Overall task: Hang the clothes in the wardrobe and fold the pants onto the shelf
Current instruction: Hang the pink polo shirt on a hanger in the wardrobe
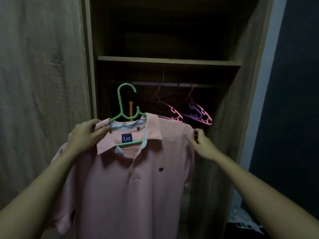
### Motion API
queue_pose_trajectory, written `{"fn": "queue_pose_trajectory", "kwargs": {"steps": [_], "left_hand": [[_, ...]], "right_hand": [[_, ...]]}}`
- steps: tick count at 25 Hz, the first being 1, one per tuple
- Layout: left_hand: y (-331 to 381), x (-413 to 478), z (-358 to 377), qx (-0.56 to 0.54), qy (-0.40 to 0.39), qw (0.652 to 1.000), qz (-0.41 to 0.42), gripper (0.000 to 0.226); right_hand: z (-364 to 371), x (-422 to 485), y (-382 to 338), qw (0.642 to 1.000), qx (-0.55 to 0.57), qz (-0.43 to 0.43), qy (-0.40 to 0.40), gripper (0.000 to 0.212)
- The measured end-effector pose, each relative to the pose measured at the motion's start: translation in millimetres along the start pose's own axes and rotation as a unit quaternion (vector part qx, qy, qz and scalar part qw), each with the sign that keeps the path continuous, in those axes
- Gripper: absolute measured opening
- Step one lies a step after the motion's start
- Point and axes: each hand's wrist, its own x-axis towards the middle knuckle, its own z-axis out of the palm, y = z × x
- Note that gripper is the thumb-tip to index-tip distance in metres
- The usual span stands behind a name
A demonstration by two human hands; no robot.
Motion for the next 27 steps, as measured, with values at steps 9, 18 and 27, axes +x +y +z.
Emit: {"fn": "queue_pose_trajectory", "kwargs": {"steps": [9,18,27], "left_hand": [[-36,-23,-17,0.066,0.05,0.991,0.102,0.053],[4,-9,-16,-0.108,0.004,0.99,0.092,0.043],[25,-4,-19,-0.185,0.057,0.977,0.083,0.044]], "right_hand": [[-9,11,-23,0.976,0.156,-0.046,0.145,0.025],[-18,24,-47,0.963,-0.117,-0.209,0.127,0.04],[-6,13,-46,0.962,-0.105,-0.224,0.118,0.02]]}}
